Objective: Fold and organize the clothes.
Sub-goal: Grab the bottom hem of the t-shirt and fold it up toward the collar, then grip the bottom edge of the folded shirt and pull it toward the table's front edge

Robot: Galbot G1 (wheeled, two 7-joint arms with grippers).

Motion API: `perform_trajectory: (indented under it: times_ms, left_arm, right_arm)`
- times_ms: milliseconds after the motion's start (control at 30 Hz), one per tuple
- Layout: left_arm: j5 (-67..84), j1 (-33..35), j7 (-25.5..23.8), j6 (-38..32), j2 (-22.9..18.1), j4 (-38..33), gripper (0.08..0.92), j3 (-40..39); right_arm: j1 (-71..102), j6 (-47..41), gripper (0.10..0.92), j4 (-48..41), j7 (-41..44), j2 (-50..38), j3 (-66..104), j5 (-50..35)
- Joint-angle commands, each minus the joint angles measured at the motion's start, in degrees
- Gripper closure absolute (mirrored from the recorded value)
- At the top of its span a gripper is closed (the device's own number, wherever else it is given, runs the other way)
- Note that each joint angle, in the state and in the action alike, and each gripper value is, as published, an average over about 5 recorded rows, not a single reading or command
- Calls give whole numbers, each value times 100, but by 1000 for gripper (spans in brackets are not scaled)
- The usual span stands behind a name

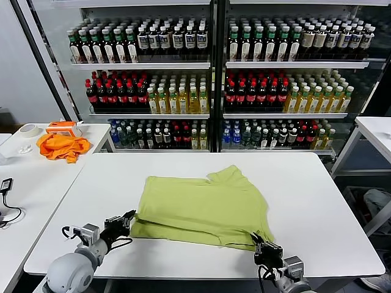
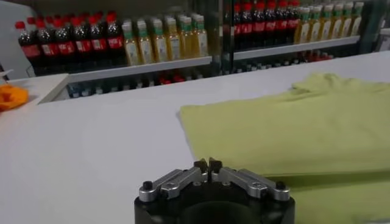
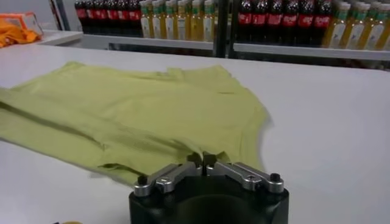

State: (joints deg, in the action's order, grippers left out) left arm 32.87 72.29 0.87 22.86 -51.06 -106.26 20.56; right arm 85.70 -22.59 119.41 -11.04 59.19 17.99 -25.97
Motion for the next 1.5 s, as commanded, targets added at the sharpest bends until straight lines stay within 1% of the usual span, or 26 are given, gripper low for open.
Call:
perform_trajectory:
  times_ms: [33, 100, 200, 333, 467, 600, 667, 767, 833, 933, 1033, 1133, 1267, 1333, 1500]
  left_arm:
    - [4, -465, 15, -14, 17, 504, 918, -276]
    - [-2, -467, 48, -28, -1, 517, 914, -276]
    - [47, -463, 103, -66, -60, 516, 866, -195]
    - [229, -308, 96, -162, -33, 405, 750, 85]
    - [638, 18, 131, -182, 137, 78, 637, 459]
    - [827, 648, 205, -138, 330, -444, 524, 748]
    - [861, 985, 258, -22, 352, -755, 464, 841]
    - [798, 1292, 374, 346, 286, -1141, 377, 791]
    - [697, 1328, 447, 634, 212, -1237, 316, 645]
    - [593, 1219, 533, 854, 112, -1173, 236, 414]
    - [581, 1029, 702, 850, 50, -1026, 188, 245]
    - [583, 887, 863, 851, 25, -897, 179, 124]
    - [536, 834, 1007, 931, 7, -815, 186, 21]
    - [494, 830, 1083, 988, -1, -784, 220, -29]
    - [488, 842, 1157, 1015, -9, -769, 363, -67]
  right_arm:
    - [-92, -17, 900, -97, -23, 30, -7, -4]
    - [-152, -34, 873, -141, -47, 30, -9, -3]
    - [-236, -46, 803, -187, -68, 22, 15, -28]
    - [-295, -75, 690, -110, -154, -4, 136, -135]
    - [-199, -110, 578, 103, -186, -130, 320, -218]
    - [99, -144, 456, 289, -174, -301, 426, -203]
    - [274, -222, 404, 342, -163, -366, 452, -161]
    - [412, -385, 318, 284, -176, -372, 443, -79]
    - [419, -449, 261, 184, -206, -324, 407, -34]
    - [404, -473, 213, 69, -262, -252, 358, -9]
    - [377, -433, 204, 28, -385, -193, 320, -78]
    - [363, -414, 208, 64, -451, -171, 299, -228]
    - [346, -418, 284, 88, -420, -165, 265, -389]
    - [327, -420, 344, 66, -412, -157, 239, -426]
    - [253, -427, 491, 20, -426, -118, 184, -459]
